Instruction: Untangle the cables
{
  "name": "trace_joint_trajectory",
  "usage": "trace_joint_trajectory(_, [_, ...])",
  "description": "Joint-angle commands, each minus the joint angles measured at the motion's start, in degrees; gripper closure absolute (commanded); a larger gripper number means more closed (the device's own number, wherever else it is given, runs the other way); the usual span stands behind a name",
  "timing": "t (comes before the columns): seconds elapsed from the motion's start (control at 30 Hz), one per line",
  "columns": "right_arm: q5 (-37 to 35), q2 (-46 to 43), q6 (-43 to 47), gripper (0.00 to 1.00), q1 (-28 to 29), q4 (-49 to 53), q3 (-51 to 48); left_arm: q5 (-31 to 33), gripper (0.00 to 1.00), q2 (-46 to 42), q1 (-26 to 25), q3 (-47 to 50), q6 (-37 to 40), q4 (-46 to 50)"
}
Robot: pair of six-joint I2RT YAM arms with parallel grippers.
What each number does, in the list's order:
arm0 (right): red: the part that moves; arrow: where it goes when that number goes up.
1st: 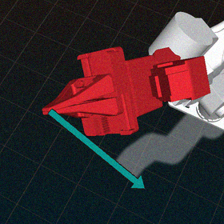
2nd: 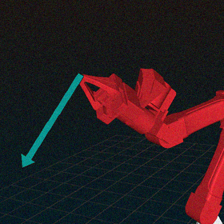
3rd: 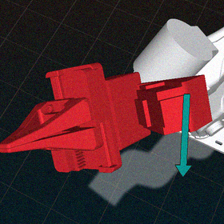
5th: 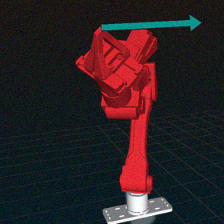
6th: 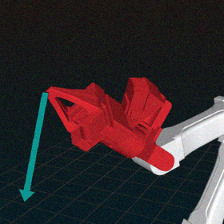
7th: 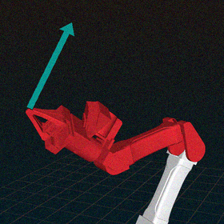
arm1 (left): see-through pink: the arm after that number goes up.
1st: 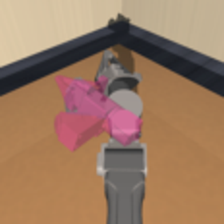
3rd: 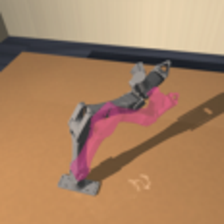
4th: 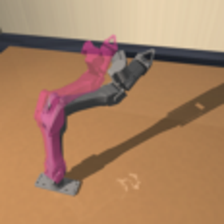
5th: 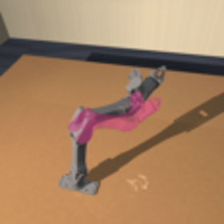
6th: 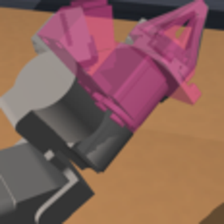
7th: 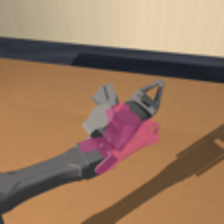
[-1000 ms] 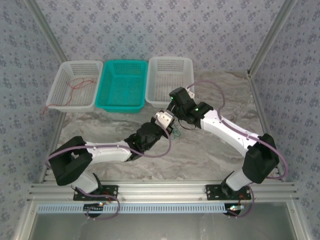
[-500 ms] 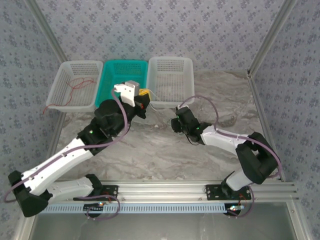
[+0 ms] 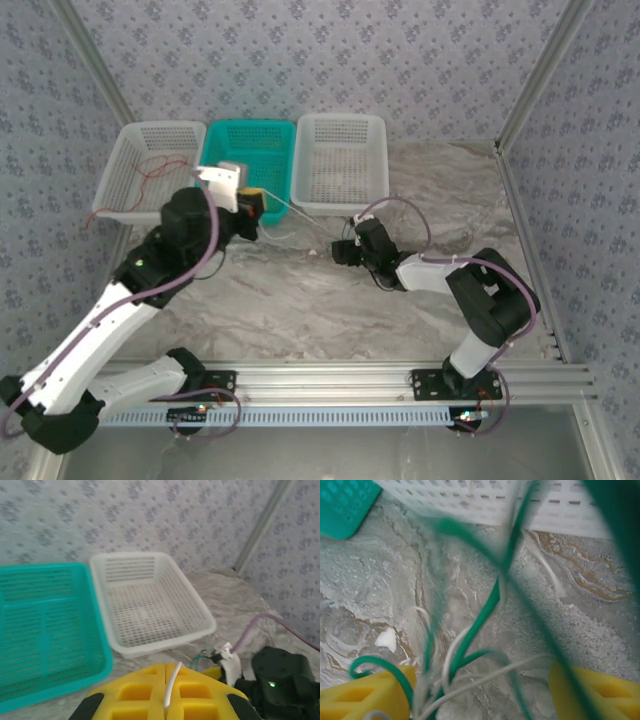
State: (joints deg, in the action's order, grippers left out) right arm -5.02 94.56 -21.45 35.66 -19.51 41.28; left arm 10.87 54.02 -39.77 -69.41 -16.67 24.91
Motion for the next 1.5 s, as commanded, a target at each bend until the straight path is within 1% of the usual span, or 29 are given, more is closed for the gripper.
trace_joint_trajectory(0.0, [-1.3,0.5,-1.4,0.30,-2.6,3.4,-1.8,0.4,1.00,-4.9,6.0,-7.2,-0.9,0.0])
trace_joint_trajectory(0.07, [-0.5,0.5,-1.4,0.42,-3.5,3.6,-2.0,-1.8,1.00,-5.0,9.2,-8.7,-1.1,1.6])
trace_joint_trajectory(0.13, [-0.2,0.5,-2.0,0.59,-4.5,4.6,-1.8,-3.9,1.00,-5.0,11.9,-9.6,-1.7,2.3])
trace_joint_trajectory(0.17, [0.1,0.3,-2.1,0.65,-4.8,4.8,-1.9,-5.0,1.00,-5.1,12.9,-9.7,-2.1,2.4])
trace_joint_trajectory(0.23, [0.7,-0.4,-2.0,0.73,-5.1,4.8,-2.4,-7.5,1.00,-4.9,14.5,-9.8,-2.8,2.5])
trace_joint_trajectory(0.3, [0.7,-1.2,-2.4,0.74,-5.2,5.7,-2.5,-9.4,1.00,-4.4,15.3,-9.4,-3.5,2.2])
trace_joint_trajectory(0.4, [2.1,-4.1,-1.8,0.70,-4.6,5.1,-4.1,-13.1,1.00,-3.0,15.9,-8.8,-4.0,2.0])
trace_joint_trajectory(0.47, [1.8,-7.5,-1.6,0.68,-4.0,4.7,-6.4,-13.7,1.00,-2.2,16.2,-8.2,-3.9,2.1])
trace_joint_trajectory(0.5, [2.5,-8.8,-1.4,0.62,-4.2,5.3,-6.8,-14.2,1.00,-1.8,16.3,-7.9,-3.7,2.0])
trace_joint_trajectory(0.53, [5.0,-10.3,-0.3,0.46,-4.2,5.5,-7.3,-15.5,1.00,-1.3,16.6,-7.8,-3.7,2.0])
trace_joint_trajectory(0.6, [11.3,-13.0,3.1,0.27,-3.3,6.0,-7.9,-20.0,1.00,0.5,16.7,-7.9,-3.4,1.8])
trace_joint_trajectory(0.63, [15.8,-14.4,6.0,0.22,-2.4,6.7,-7.8,-23.0,1.00,1.7,16.7,-8.0,-3.5,2.0])
trace_joint_trajectory(0.67, [18.3,-16.1,8.7,0.17,-0.5,7.9,-7.5,-25.1,1.00,3.2,16.7,-7.9,-3.7,2.4])
trace_joint_trajectory(0.7, [18.6,-17.8,10.4,0.13,1.2,8.9,-7.5,-26.4,1.00,4.4,16.6,-7.4,-4.1,2.4])
trace_joint_trajectory(0.77, [19.5,-21.1,12.8,0.12,4.4,10.5,-7.6,-28.4,1.00,6.2,16.5,-4.3,-5.1,0.5])
trace_joint_trajectory(0.83, [20.1,-23.9,13.1,0.12,5.1,10.4,-7.9,-29.0,1.00,7.1,16.2,-0.6,-6.1,-2.1])
trace_joint_trajectory(0.93, [18.7,-26.9,13.6,0.13,5.2,8.8,-8.8,-30.1,1.00,7.8,15.4,3.5,-6.8,-5.3])
trace_joint_trajectory(1.0, [16.7,-27.2,16.4,0.14,5.9,5.6,-9.9,-30.3,1.00,7.9,14.7,4.2,-6.2,-5.4])
trace_joint_trajectory(1.03, [13.9,-26.4,20.1,0.13,6.8,1.7,-11.4,-30.0,1.00,7.6,14.5,4.2,-5.8,-4.9])
trace_joint_trajectory(1.07, [12.4,-25.1,25.0,0.12,7.8,-0.8,-12.1,-29.7,1.00,7.3,14.3,4.0,-5.4,-4.5])
trace_joint_trajectory(1.1, [12.1,-23.5,30.4,0.12,8.6,-1.1,-11.7,-29.3,1.00,6.9,14.3,3.7,-5.1,-4.0])
trace_joint_trajectory(1.17, [9.9,-19.3,41.1,0.12,11.8,3.1,-7.5,-27.7,1.00,5.8,14.2,2.9,-4.4,-2.4])
trace_joint_trajectory(1.23, [8.7,-14.2,44.8,0.14,13.6,5.3,-2.8,-26.2,1.00,4.6,14.2,2.3,-4.2,-1.1])
trace_joint_trajectory(1.27, [9.5,-11.6,44.8,0.14,13.9,1.8,-2.0,-25.2,1.00,4.0,14.2,2.3,-4.4,-0.8])
trace_joint_trajectory(1.33, [11.0,-6.3,44.5,0.12,14.1,-9.6,-3.1,-23.7,1.00,2.7,14.3,2.4,-5.5,-0.8])
trace_joint_trajectory(1.37, [9.0,-3.2,44.9,0.09,14.4,-15.4,-2.9,-23.7,1.00,2.3,14.2,2.3,-6.2,-1.2])
trace_joint_trajectory(1.47, [4.5,5.2,48.4,0.05,15.1,-26.3,-0.1,-26.7,1.00,2.0,14.2,1.4,-8.4,-2.6])
